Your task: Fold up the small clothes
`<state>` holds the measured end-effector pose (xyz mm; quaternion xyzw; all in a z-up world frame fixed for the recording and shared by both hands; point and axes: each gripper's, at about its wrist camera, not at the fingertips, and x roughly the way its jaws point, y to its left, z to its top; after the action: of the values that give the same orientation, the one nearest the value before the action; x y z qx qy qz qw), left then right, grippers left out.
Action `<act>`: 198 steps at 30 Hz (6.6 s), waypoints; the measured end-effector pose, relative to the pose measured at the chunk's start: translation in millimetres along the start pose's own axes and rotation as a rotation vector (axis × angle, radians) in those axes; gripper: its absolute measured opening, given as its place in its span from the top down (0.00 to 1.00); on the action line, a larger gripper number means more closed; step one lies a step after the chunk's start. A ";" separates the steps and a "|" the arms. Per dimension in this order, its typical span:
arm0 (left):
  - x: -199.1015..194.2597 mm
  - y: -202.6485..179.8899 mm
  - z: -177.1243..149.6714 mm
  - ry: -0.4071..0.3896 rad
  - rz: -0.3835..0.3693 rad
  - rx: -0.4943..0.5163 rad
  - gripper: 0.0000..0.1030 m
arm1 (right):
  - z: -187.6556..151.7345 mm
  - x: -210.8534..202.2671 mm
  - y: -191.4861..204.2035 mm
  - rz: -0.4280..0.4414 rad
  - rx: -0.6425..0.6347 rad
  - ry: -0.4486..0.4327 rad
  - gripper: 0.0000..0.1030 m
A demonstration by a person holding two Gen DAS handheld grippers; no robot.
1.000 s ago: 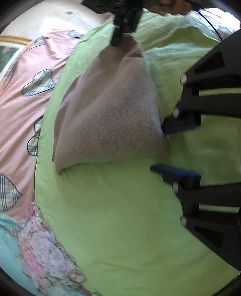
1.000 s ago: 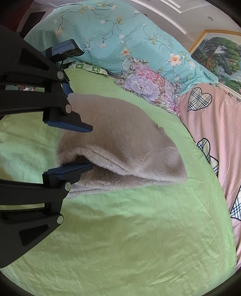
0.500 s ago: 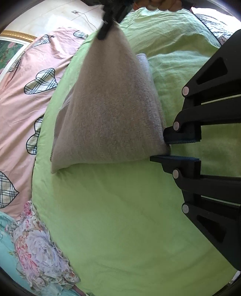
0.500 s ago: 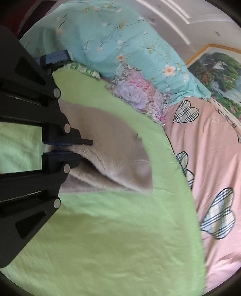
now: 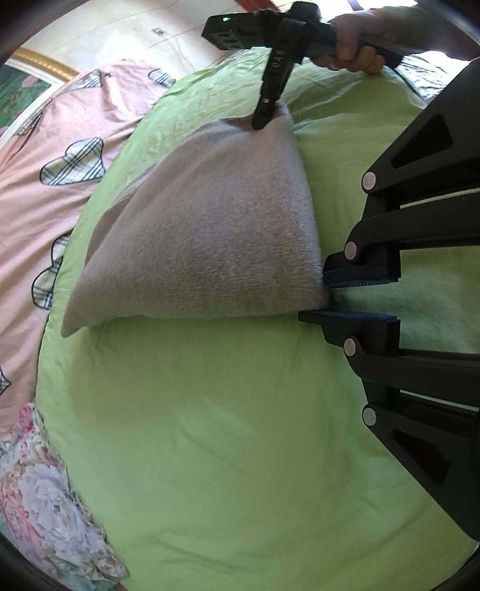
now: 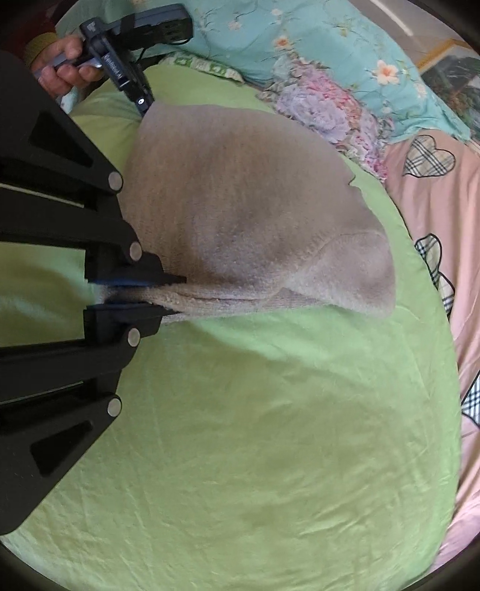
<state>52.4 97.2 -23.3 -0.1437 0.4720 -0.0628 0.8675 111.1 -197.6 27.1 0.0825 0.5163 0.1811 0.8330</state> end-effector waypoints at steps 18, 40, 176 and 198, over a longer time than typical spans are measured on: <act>-17.8 -22.4 106.3 -0.124 -0.182 0.095 0.88 | 78.0 7.2 -14.6 0.197 0.220 -0.055 0.53; 32.9 -21.6 121.5 -0.039 -0.051 0.106 0.91 | 103.0 50.4 -5.5 0.019 0.084 -0.061 0.85; -26.3 -34.6 61.5 -0.073 0.356 0.173 0.10 | 21.3 7.0 101.9 -0.114 -0.223 0.008 0.04; -27.3 -42.7 59.9 -0.074 0.335 0.178 0.10 | 20.4 8.8 105.5 -0.122 -0.229 -0.003 0.04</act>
<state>88.7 74.7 42.5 0.0120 0.4495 0.0461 0.8920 110.0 -96.1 63.3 -0.0442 0.4949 0.1879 0.8472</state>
